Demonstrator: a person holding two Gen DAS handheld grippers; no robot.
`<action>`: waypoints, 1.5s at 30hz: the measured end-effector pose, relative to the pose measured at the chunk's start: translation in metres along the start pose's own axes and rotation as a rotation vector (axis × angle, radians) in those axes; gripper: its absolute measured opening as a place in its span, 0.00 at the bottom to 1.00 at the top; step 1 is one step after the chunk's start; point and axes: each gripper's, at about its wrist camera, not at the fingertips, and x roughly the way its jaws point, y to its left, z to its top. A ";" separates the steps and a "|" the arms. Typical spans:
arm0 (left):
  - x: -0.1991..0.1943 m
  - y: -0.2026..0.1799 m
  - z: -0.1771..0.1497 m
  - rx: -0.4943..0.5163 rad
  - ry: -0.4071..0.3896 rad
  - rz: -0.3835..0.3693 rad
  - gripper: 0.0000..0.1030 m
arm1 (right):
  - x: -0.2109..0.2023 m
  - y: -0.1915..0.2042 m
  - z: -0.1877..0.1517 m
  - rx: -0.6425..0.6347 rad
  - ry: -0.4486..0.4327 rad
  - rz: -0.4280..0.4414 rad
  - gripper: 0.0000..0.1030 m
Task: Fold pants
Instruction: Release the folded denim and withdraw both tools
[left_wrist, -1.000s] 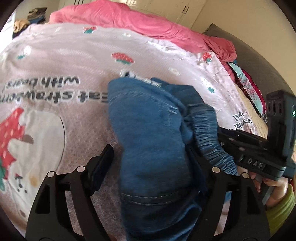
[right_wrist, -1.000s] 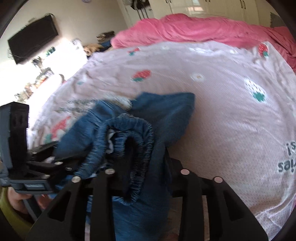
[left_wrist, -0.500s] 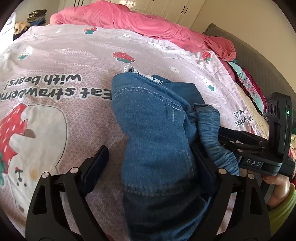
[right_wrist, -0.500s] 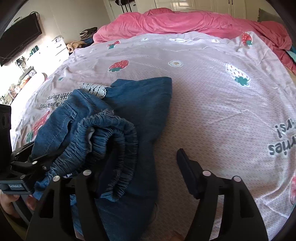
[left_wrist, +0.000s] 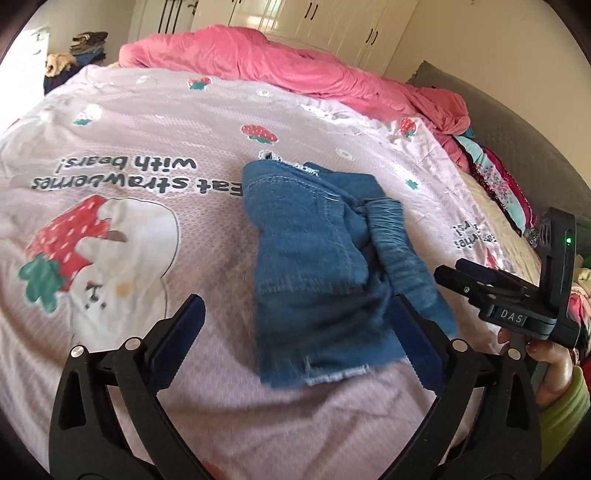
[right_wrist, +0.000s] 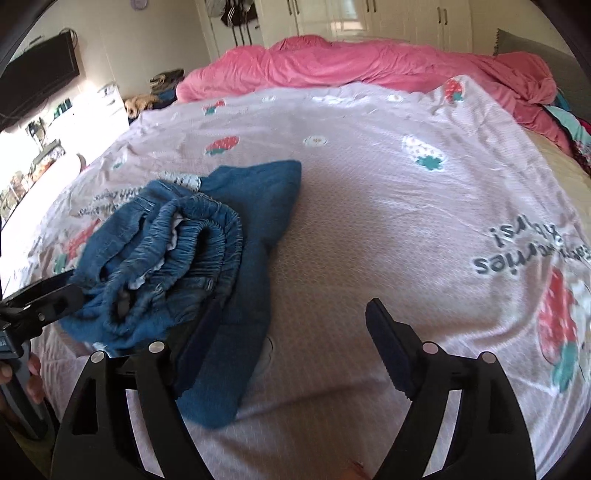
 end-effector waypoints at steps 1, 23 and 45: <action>-0.004 -0.002 -0.002 0.004 -0.005 0.002 0.91 | -0.006 0.000 -0.002 0.003 -0.011 0.005 0.78; -0.087 -0.036 -0.049 0.076 -0.118 0.069 0.91 | -0.120 0.049 -0.053 -0.114 -0.258 -0.012 0.96; -0.064 -0.027 -0.090 0.038 -0.041 0.101 0.91 | -0.097 0.039 -0.101 -0.056 -0.142 -0.032 0.96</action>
